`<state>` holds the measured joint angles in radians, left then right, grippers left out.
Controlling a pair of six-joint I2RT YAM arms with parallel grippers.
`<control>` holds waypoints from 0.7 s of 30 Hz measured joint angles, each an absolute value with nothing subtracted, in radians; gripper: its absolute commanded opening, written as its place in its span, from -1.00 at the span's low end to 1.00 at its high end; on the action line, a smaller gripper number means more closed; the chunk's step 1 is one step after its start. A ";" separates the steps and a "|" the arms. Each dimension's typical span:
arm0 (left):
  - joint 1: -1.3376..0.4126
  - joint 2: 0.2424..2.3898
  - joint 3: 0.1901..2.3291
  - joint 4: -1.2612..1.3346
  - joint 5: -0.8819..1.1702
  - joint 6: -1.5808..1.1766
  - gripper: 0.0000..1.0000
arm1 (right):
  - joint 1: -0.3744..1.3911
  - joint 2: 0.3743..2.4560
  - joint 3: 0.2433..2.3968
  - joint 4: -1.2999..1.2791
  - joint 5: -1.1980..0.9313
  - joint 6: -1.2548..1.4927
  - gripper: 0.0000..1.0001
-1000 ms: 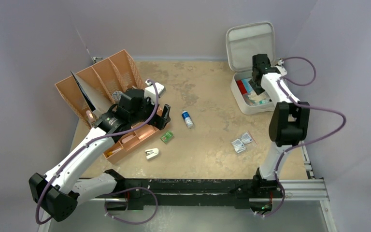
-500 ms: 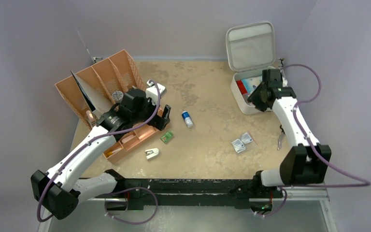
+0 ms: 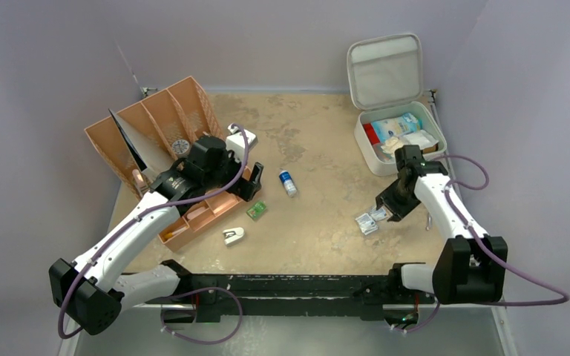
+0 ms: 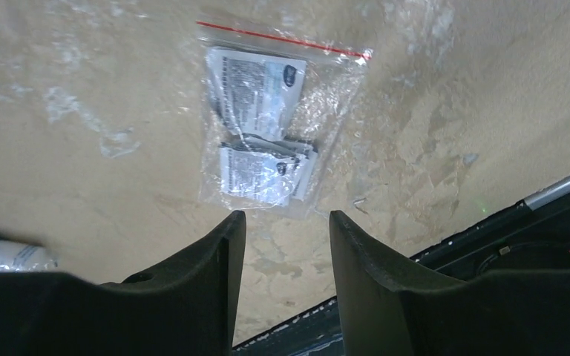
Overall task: Organize the medicine kit
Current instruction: Pick up the medical item at the center of the board.
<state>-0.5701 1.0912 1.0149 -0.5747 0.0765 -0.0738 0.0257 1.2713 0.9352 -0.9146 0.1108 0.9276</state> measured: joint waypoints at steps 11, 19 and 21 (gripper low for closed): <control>-0.570 1.091 1.015 -0.575 0.128 -0.068 0.99 | 0.048 1.448 0.881 -0.862 0.033 1.056 -0.06; -0.570 1.089 1.015 -0.575 0.121 -0.067 0.99 | 0.078 1.501 0.880 -0.802 0.036 1.116 0.00; -0.570 1.089 1.015 -0.575 0.119 -0.067 0.99 | 0.084 1.517 0.875 -0.784 0.036 1.131 -0.02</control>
